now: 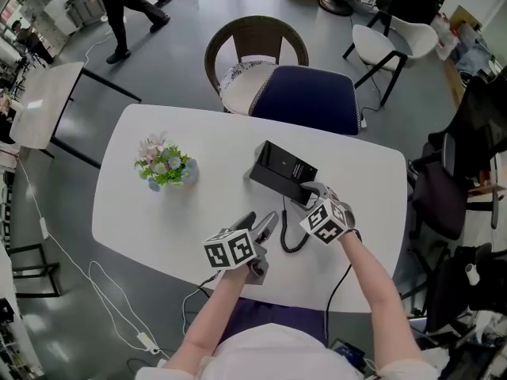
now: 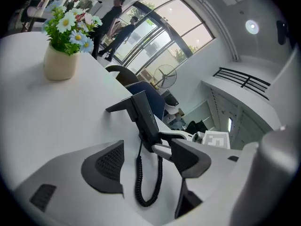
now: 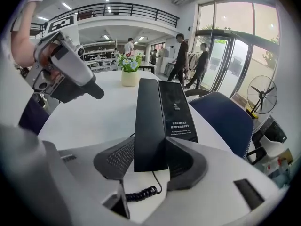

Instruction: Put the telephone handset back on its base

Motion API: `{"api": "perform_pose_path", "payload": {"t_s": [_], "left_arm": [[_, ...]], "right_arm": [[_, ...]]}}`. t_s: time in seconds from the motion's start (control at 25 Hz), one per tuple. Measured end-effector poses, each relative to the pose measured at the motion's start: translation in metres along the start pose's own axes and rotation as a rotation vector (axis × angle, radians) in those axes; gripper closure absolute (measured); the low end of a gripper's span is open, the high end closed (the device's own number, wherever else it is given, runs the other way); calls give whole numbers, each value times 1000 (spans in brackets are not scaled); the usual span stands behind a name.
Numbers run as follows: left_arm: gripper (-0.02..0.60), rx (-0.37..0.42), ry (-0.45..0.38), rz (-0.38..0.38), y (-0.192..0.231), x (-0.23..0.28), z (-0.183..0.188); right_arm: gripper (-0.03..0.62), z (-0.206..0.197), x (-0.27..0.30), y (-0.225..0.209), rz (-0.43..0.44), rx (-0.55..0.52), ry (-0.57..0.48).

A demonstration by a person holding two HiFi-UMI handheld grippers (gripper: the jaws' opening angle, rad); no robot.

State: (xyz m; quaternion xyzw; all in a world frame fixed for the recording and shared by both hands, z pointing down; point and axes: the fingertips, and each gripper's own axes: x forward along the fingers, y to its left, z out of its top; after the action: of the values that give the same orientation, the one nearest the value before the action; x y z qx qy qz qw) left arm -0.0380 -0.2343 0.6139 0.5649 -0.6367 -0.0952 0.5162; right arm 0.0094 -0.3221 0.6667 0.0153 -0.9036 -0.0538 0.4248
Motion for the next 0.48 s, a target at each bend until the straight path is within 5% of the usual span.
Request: {"api": "perform_pose_path", "payload": {"t_s": [0.48], "left_arm": [[264, 34, 20, -21, 3, -17, -22]], "right_arm": [[368, -5, 10, -3, -92, -7, 17]]}}
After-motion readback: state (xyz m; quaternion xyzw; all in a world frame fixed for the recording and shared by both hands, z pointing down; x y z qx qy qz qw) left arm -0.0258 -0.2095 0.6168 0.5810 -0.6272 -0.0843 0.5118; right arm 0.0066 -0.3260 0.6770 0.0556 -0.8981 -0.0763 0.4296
